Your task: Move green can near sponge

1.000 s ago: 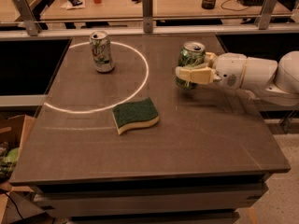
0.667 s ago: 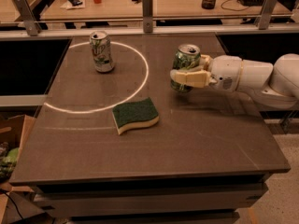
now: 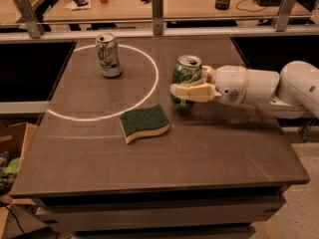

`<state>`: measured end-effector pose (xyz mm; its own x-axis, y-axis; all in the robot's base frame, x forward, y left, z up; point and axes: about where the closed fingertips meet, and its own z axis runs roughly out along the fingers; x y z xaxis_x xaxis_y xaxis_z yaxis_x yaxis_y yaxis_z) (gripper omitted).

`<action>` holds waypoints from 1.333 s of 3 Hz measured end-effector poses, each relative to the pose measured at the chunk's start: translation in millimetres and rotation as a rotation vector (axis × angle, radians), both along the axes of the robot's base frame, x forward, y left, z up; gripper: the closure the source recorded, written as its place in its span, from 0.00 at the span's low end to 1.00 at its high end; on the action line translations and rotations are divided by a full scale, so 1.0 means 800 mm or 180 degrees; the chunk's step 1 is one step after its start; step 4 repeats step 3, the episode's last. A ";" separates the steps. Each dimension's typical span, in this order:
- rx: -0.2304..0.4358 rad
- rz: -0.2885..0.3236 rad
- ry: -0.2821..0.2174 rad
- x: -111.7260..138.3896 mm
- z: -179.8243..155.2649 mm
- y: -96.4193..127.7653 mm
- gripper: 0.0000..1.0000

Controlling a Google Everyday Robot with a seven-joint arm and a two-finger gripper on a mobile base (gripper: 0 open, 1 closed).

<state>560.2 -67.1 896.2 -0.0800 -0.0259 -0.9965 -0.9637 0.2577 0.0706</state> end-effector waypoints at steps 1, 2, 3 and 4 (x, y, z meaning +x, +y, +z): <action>0.0016 0.0193 0.0025 -0.023 -0.009 0.021 1.00; -0.0008 0.0275 0.0018 -0.038 -0.019 0.032 1.00; -0.0008 0.0290 0.0017 -0.039 -0.018 0.035 0.82; -0.0008 0.0290 0.0017 -0.039 -0.018 0.035 0.82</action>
Offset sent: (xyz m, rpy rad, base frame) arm -0.0448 0.0310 -0.0266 -0.0125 0.0040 0.1078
